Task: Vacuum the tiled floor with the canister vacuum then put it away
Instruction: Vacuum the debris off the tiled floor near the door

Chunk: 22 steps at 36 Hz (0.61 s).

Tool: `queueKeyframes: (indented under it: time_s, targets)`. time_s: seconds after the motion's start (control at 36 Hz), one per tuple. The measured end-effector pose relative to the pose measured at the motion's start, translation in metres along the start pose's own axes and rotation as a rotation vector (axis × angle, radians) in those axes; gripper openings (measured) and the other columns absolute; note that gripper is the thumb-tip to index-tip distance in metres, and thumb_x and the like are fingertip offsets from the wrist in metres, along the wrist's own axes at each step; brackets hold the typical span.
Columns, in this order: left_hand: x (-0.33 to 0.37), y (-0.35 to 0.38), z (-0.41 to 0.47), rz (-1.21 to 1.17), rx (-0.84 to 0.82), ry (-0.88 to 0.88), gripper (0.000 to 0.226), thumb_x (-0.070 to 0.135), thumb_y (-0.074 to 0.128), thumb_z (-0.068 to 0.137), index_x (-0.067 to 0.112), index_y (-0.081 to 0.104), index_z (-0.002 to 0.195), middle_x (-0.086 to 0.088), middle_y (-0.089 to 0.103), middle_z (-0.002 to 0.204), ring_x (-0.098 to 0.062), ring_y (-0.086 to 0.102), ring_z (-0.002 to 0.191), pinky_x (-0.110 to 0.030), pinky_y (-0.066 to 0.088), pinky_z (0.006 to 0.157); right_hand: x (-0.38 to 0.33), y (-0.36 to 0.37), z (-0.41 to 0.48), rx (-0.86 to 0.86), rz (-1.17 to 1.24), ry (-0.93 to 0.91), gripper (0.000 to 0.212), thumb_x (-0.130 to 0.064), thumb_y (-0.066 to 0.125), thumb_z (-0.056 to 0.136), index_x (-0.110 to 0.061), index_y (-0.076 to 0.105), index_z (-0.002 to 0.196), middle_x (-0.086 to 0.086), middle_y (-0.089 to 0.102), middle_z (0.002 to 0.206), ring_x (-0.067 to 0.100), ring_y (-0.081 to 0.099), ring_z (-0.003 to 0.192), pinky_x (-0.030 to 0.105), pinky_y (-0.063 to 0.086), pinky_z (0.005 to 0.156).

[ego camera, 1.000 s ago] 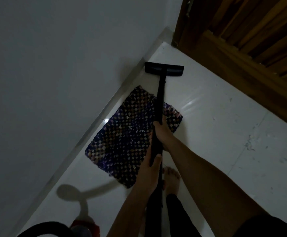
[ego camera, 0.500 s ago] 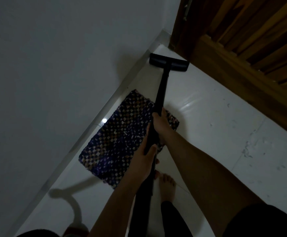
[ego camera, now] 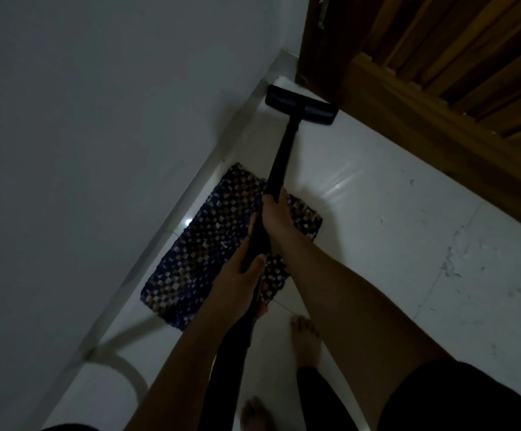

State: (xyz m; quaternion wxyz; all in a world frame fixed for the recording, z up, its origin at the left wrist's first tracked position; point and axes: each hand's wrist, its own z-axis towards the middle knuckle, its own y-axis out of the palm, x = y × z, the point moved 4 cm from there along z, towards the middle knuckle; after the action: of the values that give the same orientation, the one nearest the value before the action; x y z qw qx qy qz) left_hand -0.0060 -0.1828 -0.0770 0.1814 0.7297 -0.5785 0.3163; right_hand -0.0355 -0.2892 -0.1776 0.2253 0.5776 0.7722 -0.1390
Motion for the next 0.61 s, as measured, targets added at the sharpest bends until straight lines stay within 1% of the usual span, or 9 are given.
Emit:
queueKeyframes:
  time_s: [0.06,0.14,0.19,0.25,0.33,0.36,0.42,0.5,0.61]
  targets:
    - [-0.002,0.007,-0.005,-0.02,0.002,-0.016,0.043,0.022,0.04,0.099,0.03,0.036,0.141,-0.018,0.062,0.113,-0.028,0.061,0.088,-0.035,0.051,0.069,0.003,-0.006,-0.002,0.0,-0.013,0.009,0.059,-0.028,0.034,0.102,-0.042,0.006,0.152,0.007,0.051,0.064,0.018,0.046,0.05,0.031,0.047,0.05]
    - [-0.011,0.018,-0.012,-0.009,0.007,-0.015,0.046,0.022,0.041,0.099,0.031,0.034,0.143,-0.025,0.062,0.099,-0.02,0.058,0.065,-0.03,0.048,0.057,0.009,-0.02,-0.013,-0.014,-0.004,-0.004,0.058,-0.025,0.032,0.104,-0.039,0.004,0.152,0.007,0.049,0.065,0.017,0.045,0.047,0.02,0.044,0.037]
    - [-0.019,0.025,-0.02,0.027,-0.006,0.015,0.046,0.02,0.041,0.099,0.03,0.034,0.144,-0.011,0.063,0.084,-0.011,0.054,0.058,-0.023,0.048,0.05,0.014,-0.029,-0.027,-0.006,-0.029,-0.034,0.056,-0.024,0.029,0.104,-0.035,0.003,0.153,0.005,0.053,0.073,0.021,0.051,0.055,0.014,0.042,0.035]
    - [-0.027,0.031,-0.032,0.026,-0.018,0.005,0.047,0.018,0.041,0.099,0.03,0.034,0.144,0.004,0.06,0.085,-0.006,0.055,0.066,-0.013,0.048,0.051,0.022,-0.037,-0.042,0.005,-0.022,-0.048,0.055,-0.022,0.028,0.105,-0.034,0.005,0.153,0.006,0.058,0.085,0.028,0.057,0.065,0.013,0.043,0.037]
    - [-0.041,0.038,-0.054,0.006,-0.034,-0.051,0.045,0.02,0.042,0.098,0.03,0.037,0.142,-0.001,0.059,0.083,-0.008,0.056,0.064,-0.014,0.049,0.048,0.04,-0.046,-0.062,0.016,-0.006,-0.044,0.055,-0.022,0.029,0.105,-0.033,0.006,0.153,0.01,0.06,0.095,0.021,0.054,0.063,0.012,0.043,0.038]
    - [-0.044,0.039,-0.062,0.01,-0.038,-0.067,0.045,0.02,0.043,0.098,0.031,0.038,0.141,-0.005,0.059,0.082,-0.011,0.056,0.059,-0.018,0.049,0.044,0.048,-0.049,-0.066,0.03,-0.024,-0.044,0.055,-0.022,0.029,0.105,-0.032,0.006,0.153,0.008,0.06,0.101,0.024,0.058,0.072,0.014,0.045,0.042]
    - [-0.052,0.041,-0.077,0.033,-0.042,-0.062,0.045,0.02,0.043,0.098,0.031,0.038,0.141,-0.008,0.058,0.076,-0.01,0.056,0.051,-0.019,0.047,0.04,0.065,-0.053,-0.074,0.069,-0.04,-0.052,0.055,-0.024,0.03,0.104,-0.031,0.007,0.154,0.0,0.058,0.095,0.023,0.059,0.079,0.018,0.046,0.054]
    - [-0.067,0.044,-0.103,0.096,-0.067,-0.04,0.044,0.019,0.044,0.098,0.03,0.039,0.141,-0.005,0.055,0.069,-0.002,0.052,0.04,-0.017,0.044,0.038,0.1,-0.057,-0.086,0.134,-0.015,-0.049,0.056,-0.027,0.032,0.102,-0.035,0.01,0.153,0.004,0.056,0.079,0.017,0.052,0.059,0.032,0.049,0.061]
    - [-0.091,0.041,-0.139,0.16,-0.123,-0.058,0.045,0.02,0.043,0.098,0.028,0.037,0.142,-0.001,0.052,0.064,-0.007,0.052,0.049,-0.023,0.044,0.044,0.14,-0.06,-0.116,0.176,0.062,-0.038,0.047,-0.03,0.033,0.101,-0.038,0.024,0.146,0.008,0.058,0.08,0.021,0.053,0.056,0.039,0.052,0.062]
